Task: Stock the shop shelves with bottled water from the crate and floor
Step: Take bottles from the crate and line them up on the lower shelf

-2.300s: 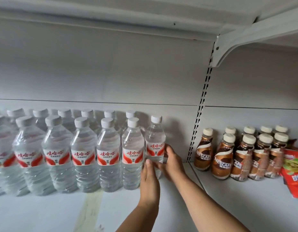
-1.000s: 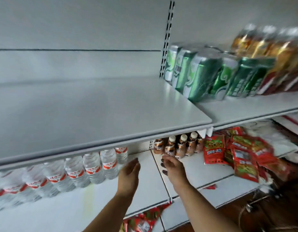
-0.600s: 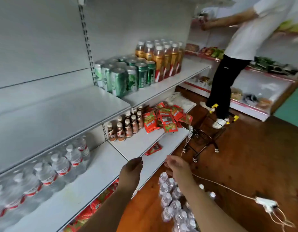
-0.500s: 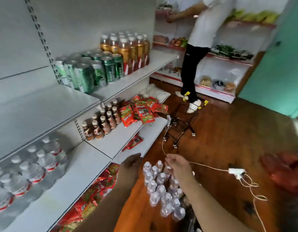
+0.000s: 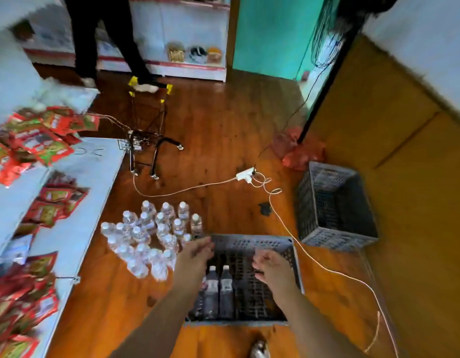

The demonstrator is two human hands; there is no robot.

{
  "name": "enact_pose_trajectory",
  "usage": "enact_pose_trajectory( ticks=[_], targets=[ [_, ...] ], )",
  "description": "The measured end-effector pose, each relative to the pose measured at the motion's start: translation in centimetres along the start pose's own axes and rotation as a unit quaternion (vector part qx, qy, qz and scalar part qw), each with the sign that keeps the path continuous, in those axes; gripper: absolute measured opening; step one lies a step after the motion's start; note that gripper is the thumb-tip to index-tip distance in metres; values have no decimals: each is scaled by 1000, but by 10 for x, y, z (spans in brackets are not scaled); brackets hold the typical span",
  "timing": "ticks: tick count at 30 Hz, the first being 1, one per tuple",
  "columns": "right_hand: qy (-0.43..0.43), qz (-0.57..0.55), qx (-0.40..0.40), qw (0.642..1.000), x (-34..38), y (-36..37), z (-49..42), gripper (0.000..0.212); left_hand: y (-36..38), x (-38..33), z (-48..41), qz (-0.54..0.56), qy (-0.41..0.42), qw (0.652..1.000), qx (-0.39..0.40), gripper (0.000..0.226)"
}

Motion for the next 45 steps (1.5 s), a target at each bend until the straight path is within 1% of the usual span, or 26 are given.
enact_pose_trajectory(
  ticks=[2, 5, 8, 11, 14, 17, 19, 21, 23, 25, 27, 29, 30, 32, 34, 35, 36, 37, 40, 41, 43, 45],
  targets=[
    [17, 29, 12, 999, -21, -18, -32, 14, 37, 17, -3, -15, -10, 1000, 1, 23],
    [43, 81, 19, 996, -54, -33, -83, 12, 79, 54, -18, -41, -52, 998, 3, 16],
    [85, 129, 42, 987, -95, -23, -124, 16, 91, 103, -46, -52, -103, 993, -27, 13],
    [94, 180, 59, 977, -143, 2, -169, 18, 92, 165, -90, -77, -144, 985, -61, 17],
    [82, 221, 72, 969, -199, 31, -219, 19, 102, 239, -139, -109, -187, 975, -55, 18],
    [127, 231, 58, 963, -275, 55, -272, 25, 121, 329, -188, -130, -217, 966, -41, 22],
    [165, 225, 47, 959, -328, 66, -307, 29, 139, 387, -213, -137, -239, 961, -33, 30],
    [159, 243, 47, 956, -377, 77, -342, 30, 156, 445, -239, -147, -254, 955, -33, 32],
    [149, 258, 42, 954, -410, 88, -370, 30, 166, 504, -259, -143, -289, 945, -50, 40],
    [157, 250, 27, 955, -446, 94, -393, 30, 172, 553, -275, -172, -295, 939, -51, 43],
    [173, 227, 25, 958, -482, 104, -406, 26, 176, 586, -287, -186, -273, 942, -50, 46],
    [189, 209, 44, 958, -511, 116, -410, 16, 175, 600, -294, -200, -248, 946, -62, 49],
    [212, 184, 45, 959, -522, 119, -410, 15, 174, 602, -296, -216, -240, 944, -67, 49],
    [244, 127, 55, 960, -533, 129, -408, 21, 181, 605, -299, -260, -220, 939, -43, 49],
    [263, 93, 56, 959, -531, 133, -401, 23, 188, 606, -299, -250, -216, 944, -17, 49],
    [273, 72, 52, 958, -528, 133, -396, 22, 190, 604, -299, -227, -220, 949, -17, 44],
    [271, 76, 50, 958, -523, 129, -392, 21, 189, 599, -298, -203, -233, 951, -23, 33],
    [260, 87, 47, 960, -515, 125, -387, 19, 188, 595, -296, -180, -247, 952, -31, 22],
    [242, 76, 36, 967, -482, 106, -365, 13, 187, 556, -277, -125, -271, 953, -46, 7],
    [226, 72, 34, 971, -466, 100, -358, 16, 186, 541, -270, -109, -272, 955, -47, 5],
    [198, 87, 40, 976, -428, 89, -343, 30, 186, 506, -253, -89, -291, 952, -33, 21],
    [164, 111, 58, 978, -378, 84, -325, 37, 182, 457, -239, -89, -285, 954, -14, 31]
  ],
)
Point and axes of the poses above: each hand's wrist, its own z-axis away from the middle knuckle, its own y-axis out of the palm, x = y × z, the point moved 10 cm from there along -z, towards the middle knuckle, and after that the axes turned 14 degrees about -x, right-handed, at the moved point
